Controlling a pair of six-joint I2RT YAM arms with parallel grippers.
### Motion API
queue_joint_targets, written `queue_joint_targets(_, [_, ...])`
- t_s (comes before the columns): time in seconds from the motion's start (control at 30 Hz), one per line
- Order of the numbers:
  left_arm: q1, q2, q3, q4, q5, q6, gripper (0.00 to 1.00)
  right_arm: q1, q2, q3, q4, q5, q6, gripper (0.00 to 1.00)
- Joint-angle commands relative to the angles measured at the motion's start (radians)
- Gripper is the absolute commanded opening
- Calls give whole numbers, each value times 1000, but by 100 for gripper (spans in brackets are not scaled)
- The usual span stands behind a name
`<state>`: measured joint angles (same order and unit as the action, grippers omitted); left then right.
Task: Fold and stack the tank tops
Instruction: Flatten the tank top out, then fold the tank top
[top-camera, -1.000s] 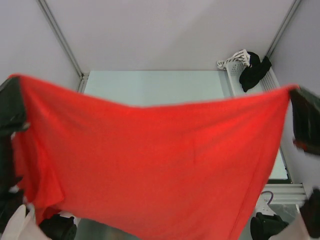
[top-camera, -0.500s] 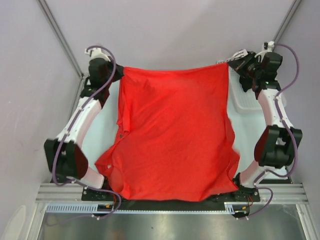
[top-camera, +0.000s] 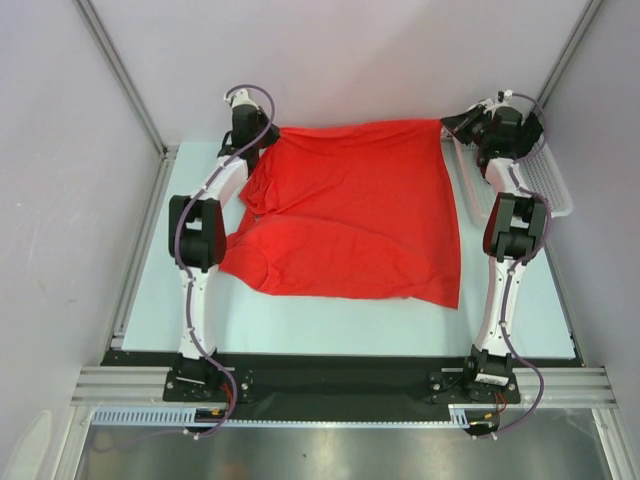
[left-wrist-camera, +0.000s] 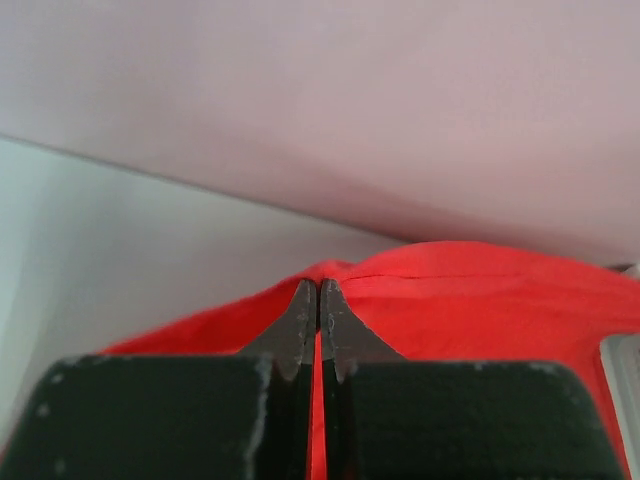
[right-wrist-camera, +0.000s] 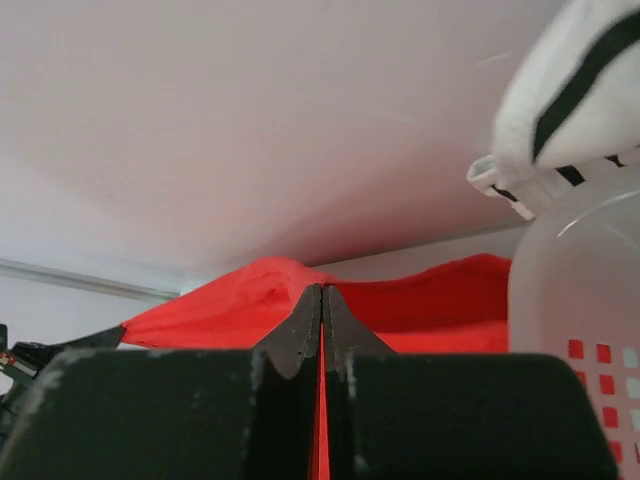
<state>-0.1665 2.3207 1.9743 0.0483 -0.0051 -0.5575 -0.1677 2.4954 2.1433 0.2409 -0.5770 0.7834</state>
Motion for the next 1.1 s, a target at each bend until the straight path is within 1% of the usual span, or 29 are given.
queue_joint_targets(0.0, [4,61,228,-40,-6,13,0,-4,31,144,23,-18,28,0])
queue_joint_targets(0.07, [4,65,229,-31,-3,11,0,-6,30,129,26,-18,31,0])
queue_joint_targets(0.2, [5,10,121,50,-3,14,0,-7,-26,38,40,-35,16,0])
queue_joint_targets(0.23, [4,-3,104,59,-3,22,0,-7,-44,-6,47,-40,-1,0])
queue_joint_targets(0.3, [4,-35,72,64,23,47,0,-9,-96,-45,32,-41,-29,0])
queue_joint_targets(0.4, [2,-75,16,62,22,65,0,-10,-159,-124,9,-32,-78,0])
queue_joint_targets(0.47, [2,-83,14,20,-19,67,0,-10,-174,-147,-54,-17,-102,0])
queue_joint_targets(0.5, [2,-83,21,-32,-22,70,0,-12,-182,-155,-72,-15,-104,0])
queue_joint_targets(0.53, [2,-84,23,-44,-29,70,0,-12,-187,-169,-95,-9,-102,0])
queue_joint_targets(0.6, [2,-93,3,-111,-21,64,0,-18,-202,-225,-89,-14,-75,0])
queue_joint_targets(0.8, [4,-152,-129,-108,27,44,1,-24,-262,-373,-52,15,-59,0])
queue_joint_targets(0.83, [2,-158,-140,-111,36,45,0,-26,-286,-420,-45,28,-62,0])
queue_joint_targets(1.07, [4,-199,-210,-180,77,57,0,-46,-360,-552,-69,62,-72,0])
